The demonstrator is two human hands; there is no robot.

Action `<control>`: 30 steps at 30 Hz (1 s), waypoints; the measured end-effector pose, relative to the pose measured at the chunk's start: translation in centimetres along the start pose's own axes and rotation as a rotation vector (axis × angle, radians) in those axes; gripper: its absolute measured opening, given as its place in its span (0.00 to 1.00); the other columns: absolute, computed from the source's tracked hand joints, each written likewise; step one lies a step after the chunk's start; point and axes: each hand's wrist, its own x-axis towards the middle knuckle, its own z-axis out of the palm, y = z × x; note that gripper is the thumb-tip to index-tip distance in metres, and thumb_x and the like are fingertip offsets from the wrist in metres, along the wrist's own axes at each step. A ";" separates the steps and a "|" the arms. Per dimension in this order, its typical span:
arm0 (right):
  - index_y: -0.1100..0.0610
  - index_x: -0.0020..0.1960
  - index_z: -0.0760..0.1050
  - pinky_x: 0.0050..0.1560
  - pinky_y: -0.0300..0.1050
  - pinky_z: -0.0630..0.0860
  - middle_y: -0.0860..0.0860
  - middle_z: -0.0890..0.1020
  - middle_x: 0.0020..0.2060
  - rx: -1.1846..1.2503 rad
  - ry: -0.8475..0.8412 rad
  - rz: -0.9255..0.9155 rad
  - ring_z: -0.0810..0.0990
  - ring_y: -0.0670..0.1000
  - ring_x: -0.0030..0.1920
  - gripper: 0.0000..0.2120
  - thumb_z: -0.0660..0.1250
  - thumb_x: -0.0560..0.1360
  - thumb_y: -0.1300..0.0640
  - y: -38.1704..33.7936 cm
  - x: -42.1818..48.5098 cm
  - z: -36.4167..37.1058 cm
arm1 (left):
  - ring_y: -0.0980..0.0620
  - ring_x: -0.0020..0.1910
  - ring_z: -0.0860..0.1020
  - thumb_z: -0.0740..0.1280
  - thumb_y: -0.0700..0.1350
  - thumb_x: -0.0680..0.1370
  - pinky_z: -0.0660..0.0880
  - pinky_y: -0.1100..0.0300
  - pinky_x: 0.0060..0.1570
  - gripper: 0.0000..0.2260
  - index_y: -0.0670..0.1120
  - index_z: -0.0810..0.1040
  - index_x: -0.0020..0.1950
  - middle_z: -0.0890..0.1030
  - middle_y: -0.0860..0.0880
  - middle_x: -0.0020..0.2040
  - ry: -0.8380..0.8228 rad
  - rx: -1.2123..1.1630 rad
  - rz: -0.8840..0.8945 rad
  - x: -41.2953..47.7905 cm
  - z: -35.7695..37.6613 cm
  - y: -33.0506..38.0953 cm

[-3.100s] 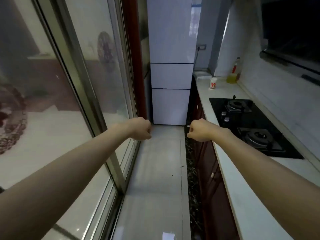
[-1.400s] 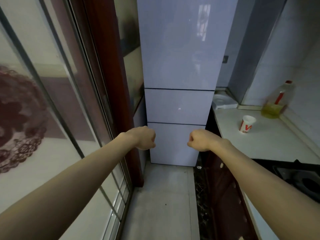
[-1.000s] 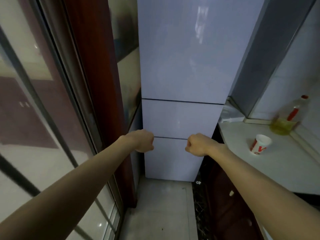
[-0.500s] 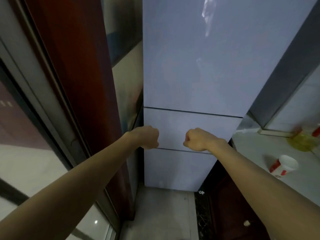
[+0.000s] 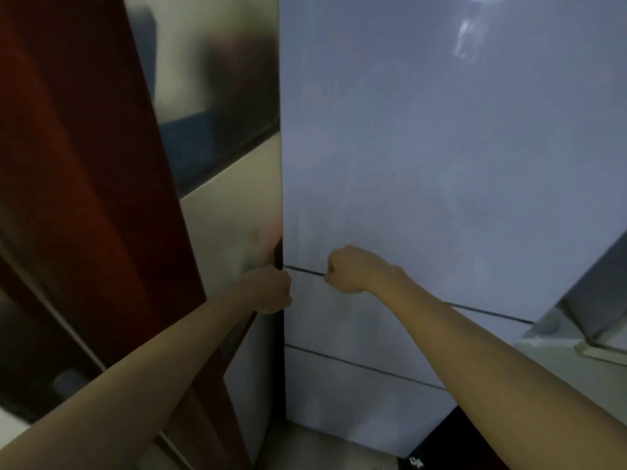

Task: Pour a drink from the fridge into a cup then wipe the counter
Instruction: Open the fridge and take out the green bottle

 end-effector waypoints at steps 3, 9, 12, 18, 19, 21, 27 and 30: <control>0.62 0.55 0.76 0.35 0.41 0.66 0.55 0.75 0.47 0.001 -0.002 -0.089 0.71 0.52 0.43 0.13 0.58 0.81 0.55 -0.3 2.8 -0.8 | 0.55 0.28 0.64 0.56 0.45 0.83 0.62 0.64 0.29 0.17 0.45 0.65 0.33 0.70 0.45 0.33 -0.018 -0.052 -0.051 2.0 0.8 -0.3; 0.54 0.32 0.61 0.38 0.44 0.67 0.49 0.64 0.31 0.006 0.087 -0.174 0.67 0.50 0.34 0.18 0.58 0.80 0.59 -1.0 6.0 -2.0 | 0.54 0.37 0.71 0.59 0.45 0.81 0.69 0.61 0.38 0.13 0.45 0.69 0.36 0.69 0.53 0.33 0.057 -0.340 -0.077 6.7 2.8 -2.0; 0.58 0.33 0.66 0.39 0.47 0.75 0.55 0.76 0.34 -0.015 0.270 -0.241 0.76 0.55 0.37 0.14 0.59 0.77 0.62 -2.1 7.8 -3.1 | 0.52 0.43 0.76 0.64 0.43 0.78 0.74 0.57 0.46 0.04 0.49 0.72 0.44 0.74 0.53 0.39 0.267 -0.644 -0.175 8.7 2.8 -2.5; 0.61 0.44 0.74 0.34 0.45 0.67 0.58 0.79 0.41 -0.239 0.558 -0.388 0.78 0.58 0.39 0.03 0.62 0.73 0.63 -5.8 11.3 -4.6 | 0.46 0.30 0.70 0.61 0.33 0.77 0.69 0.55 0.34 0.08 0.41 0.70 0.39 0.70 0.44 0.32 0.429 -1.397 -0.311 10.9 1.7 -3.5; 0.61 0.42 0.75 0.34 0.46 0.66 0.57 0.79 0.40 -0.331 0.588 -0.434 0.77 0.58 0.39 0.02 0.64 0.71 0.63 -6.3 11.8 -4.6 | 0.46 0.30 0.71 0.60 0.33 0.77 0.69 0.55 0.33 0.08 0.42 0.72 0.40 0.71 0.44 0.32 0.466 -1.487 -0.332 11.2 1.7 -3.8; 0.61 0.35 0.77 0.39 0.48 0.68 0.57 0.79 0.37 -0.450 0.641 -0.489 0.76 0.58 0.41 0.03 0.67 0.67 0.62 -7.0 12.9 -4.6 | 0.46 0.31 0.74 0.61 0.35 0.77 0.72 0.55 0.34 0.06 0.44 0.74 0.43 0.75 0.43 0.35 0.534 -1.518 -0.343 11.6 2.0 -4.1; 0.52 0.41 0.79 0.73 0.54 0.55 0.50 0.82 0.39 -0.778 0.432 -0.337 0.76 0.53 0.50 0.14 0.57 0.79 0.52 -7.8 13.5 -5.4 | 0.41 0.37 0.79 0.63 0.36 0.78 0.80 0.45 0.42 0.07 0.47 0.74 0.42 0.79 0.42 0.38 0.609 -1.450 -0.416 10.9 1.9 -3.2; 0.52 0.36 0.71 0.70 0.54 0.55 0.49 0.81 0.40 -0.866 0.360 -0.281 0.75 0.55 0.52 0.17 0.54 0.80 0.50 -8.4 13.1 -4.9 | 0.43 0.38 0.81 0.62 0.38 0.78 0.82 0.50 0.41 0.06 0.44 0.77 0.45 0.82 0.41 0.40 0.610 -1.400 -0.414 9.9 1.7 -2.8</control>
